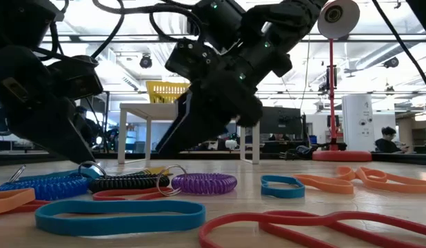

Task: Pick & Place Office Desk Supplies
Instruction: Put the yellow crayon box into the red bin on the shelf

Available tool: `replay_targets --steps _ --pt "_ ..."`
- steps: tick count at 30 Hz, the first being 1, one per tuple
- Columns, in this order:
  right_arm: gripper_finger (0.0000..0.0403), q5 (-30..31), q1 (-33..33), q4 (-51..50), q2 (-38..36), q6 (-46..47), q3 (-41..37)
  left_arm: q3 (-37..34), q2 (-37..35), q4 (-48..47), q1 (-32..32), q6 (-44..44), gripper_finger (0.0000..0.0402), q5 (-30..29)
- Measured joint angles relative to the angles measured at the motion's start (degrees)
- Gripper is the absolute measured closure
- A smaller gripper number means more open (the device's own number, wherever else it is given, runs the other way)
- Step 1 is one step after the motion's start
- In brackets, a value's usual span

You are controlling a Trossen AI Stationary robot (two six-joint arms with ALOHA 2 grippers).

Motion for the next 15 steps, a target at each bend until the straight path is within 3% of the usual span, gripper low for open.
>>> replay_targets --steps 5,15 --pt "0.0216 3.19 0.54 -1.32 0.16 -8.42 0.02 -0.04 0.0 0.01 0.34 0.05 0.0399 -0.94" --pt "0.0216 3.41 0.33 -2.74 0.61 -15.05 -0.02 -0.04 0.0 0.11 1.23 0.62 0.0399 -1.98"
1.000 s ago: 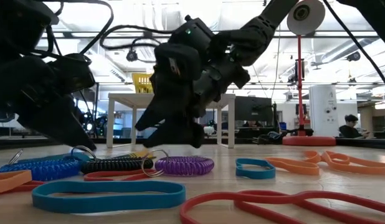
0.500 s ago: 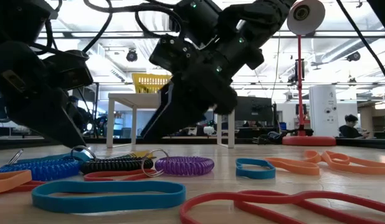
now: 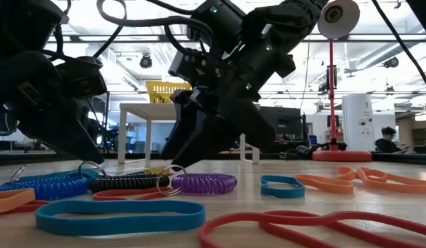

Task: Pick & Place Office Desk Supplies
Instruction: Put the yellow crayon box into the red bin on the shelf

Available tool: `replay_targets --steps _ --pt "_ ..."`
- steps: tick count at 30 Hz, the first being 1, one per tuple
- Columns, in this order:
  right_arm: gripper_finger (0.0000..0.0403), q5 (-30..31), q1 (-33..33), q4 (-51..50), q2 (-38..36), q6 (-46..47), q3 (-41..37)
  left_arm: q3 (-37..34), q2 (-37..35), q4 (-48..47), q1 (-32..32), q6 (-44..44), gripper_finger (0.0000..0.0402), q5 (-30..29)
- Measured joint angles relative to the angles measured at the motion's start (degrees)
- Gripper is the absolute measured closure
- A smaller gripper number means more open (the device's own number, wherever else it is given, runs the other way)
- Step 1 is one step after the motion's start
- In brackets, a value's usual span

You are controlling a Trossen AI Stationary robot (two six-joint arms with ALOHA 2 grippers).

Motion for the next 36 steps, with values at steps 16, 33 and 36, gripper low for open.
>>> replay_targets --steps 16,33,36 --pt "0.0344 -1.07 -0.6 1.47 1.77 -0.7 0.07 0.0 0.0 1.06 0.22 0.97 0.0399 -1.32" --pt "0.0395 8.52 1.66 1.18 -0.75 -2.98 -0.02 2.73 -9.58 -9.94 0.26 4.62 0.0399 -0.44" --pt "0.0395 12.77 3.01 0.88 -1.33 -4.25 -0.04 2.34 -13.45 -11.04 0.26 5.58 0.0399 -0.16"
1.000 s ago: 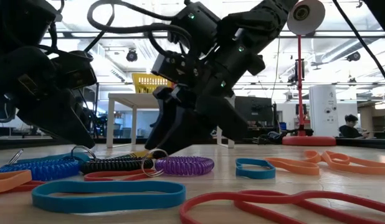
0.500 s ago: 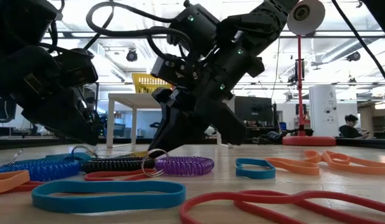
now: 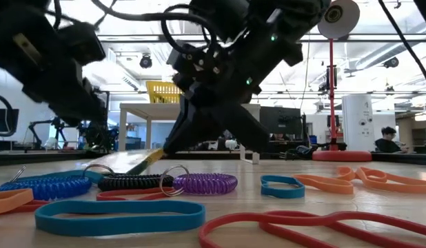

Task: Pick & Place Office Desk Supplies
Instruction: Put the yellow crayon box into the red bin on the shelf

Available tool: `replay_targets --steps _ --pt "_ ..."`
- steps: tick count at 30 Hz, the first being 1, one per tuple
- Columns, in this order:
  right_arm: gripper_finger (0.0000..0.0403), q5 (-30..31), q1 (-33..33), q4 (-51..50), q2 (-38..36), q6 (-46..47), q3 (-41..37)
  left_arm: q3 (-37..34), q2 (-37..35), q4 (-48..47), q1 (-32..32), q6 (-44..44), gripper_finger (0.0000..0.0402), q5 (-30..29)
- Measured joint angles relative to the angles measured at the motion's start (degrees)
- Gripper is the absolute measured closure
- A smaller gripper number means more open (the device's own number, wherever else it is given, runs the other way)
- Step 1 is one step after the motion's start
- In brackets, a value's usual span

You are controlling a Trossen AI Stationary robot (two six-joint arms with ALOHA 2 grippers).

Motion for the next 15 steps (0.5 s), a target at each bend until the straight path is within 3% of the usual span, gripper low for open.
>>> replay_targets --steps 5,11,15 --pt "0.0395 10.74 3.11 0.04 -1.42 -3.2 0.02 -0.05 -4.14 -0.5 0.0 2.66 0.0367 0.75" --pt "0.0395 20.41 6.41 0.13 -2.73 -6.05 0.02 -0.09 -3.65 -5.53 0.0 -3.7 0.0258 0.88" --pt "0.0395 23.11 7.26 0.43 -2.74 -6.75 0.02 -2.37 -0.04 -0.61 0.0 -5.94 0.0183 0.69"
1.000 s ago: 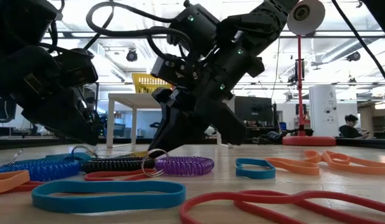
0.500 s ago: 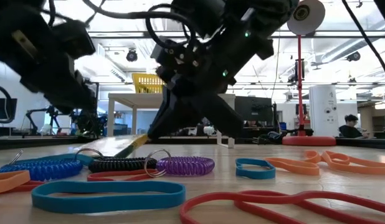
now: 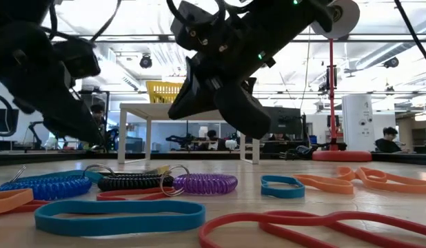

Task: Pick & Place Office Desk Supplies
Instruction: Put the yellow crayon box into the red bin on the shelf

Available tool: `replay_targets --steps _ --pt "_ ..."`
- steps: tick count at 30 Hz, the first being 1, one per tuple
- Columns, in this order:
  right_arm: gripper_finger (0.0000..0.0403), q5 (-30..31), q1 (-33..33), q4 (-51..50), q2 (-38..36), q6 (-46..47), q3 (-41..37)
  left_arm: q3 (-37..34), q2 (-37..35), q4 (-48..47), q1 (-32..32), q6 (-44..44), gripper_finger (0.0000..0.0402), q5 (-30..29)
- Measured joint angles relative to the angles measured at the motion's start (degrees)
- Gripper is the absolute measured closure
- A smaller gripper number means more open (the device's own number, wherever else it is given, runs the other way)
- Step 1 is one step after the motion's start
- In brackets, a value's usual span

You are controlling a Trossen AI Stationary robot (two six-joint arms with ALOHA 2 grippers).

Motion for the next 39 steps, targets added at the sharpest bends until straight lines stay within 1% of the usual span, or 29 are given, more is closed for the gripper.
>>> replay_targets --steps 3,5,8,10,12,13,16,19,22,24,28,31,35,39 --pt "0.0395 0.04 0.02 0.34 0.0 0.0 0.02 -2.26 3.84 7.89 0.07 -0.31 0.0138 -0.83" --pt "0.0395 0.02 -0.01 0.3 0.0 1.15 0.02 -3.08 6.31 10.85 0.13 -0.34 0.0118 -0.87" --pt "0.0394 -0.31 -0.67 -0.05 -0.04 9.49 0.02 -3.16 8.86 12.64 0.15 -1.25 0.0108 -1.29" --pt "0.0394 -3.17 -1.71 -0.56 -0.05 15.69 0.02 -3.02 9.94 12.7 0.17 -1.39 0.0111 -1.58" --pt "0.0394 -8.18 -3.5 -0.95 -0.2 23.04 0.02 -2.87 10.63 13.05 0.16 -1.39 0.012 -1.95" --pt "0.0393 -11.68 -4.59 -1.04 -0.27 27.16 0.02 -2.88 10.89 13.16 0.21 -1.41 0.0126 -2.13" --pt "0.0379 -24.48 -8.35 -1.47 -0.31 38.6 0.02 -2.9 11.35 13.2 0.28 -1.4 0.0145 -2.58" --pt "0.0351 -35.45 -11.89 -1.27 -0.01 49.81 0.03 -2.9 11.33 13.45 0.26 -1.79 0.0165 -2.56" --pt "0.0315 -43.99 -14.65 -1.59 0.2 56.95 0.02 -2.9 11.59 13.55 0.28 -3.4 0.0186 -2.11" --pt "0.0292 -46.63 -15.59 -1.48 0.2 60.33 -0.09 -2.9 12.18 13.97 0.26 -3.65 0.0204 -1.39" --pt "0.0249 -50.65 -16.29 -2.15 0.2 64.42 -0.32 -2.86 15.19 17.91 0.26 -4.59 0.0247 0.16" --pt "0.0223 -52.17 -16.29 -2.07 1.34 66.65 -0.34 -2.86 17.75 20.93 0.28 -4.59 0.0275 0.06" --pt "0.02 -53.33 -16.33 -2.76 4.14 69.17 -0.59 -2.82 20.49 24.46 0.33 -4.55 0.0285 -0.23" --pt "0.0188 -55.5 -16.55 -1.21 5.65 71.33 -0.46 -2.82 22.38 27.66 0.33 -3.81 0.0286 -1.23"
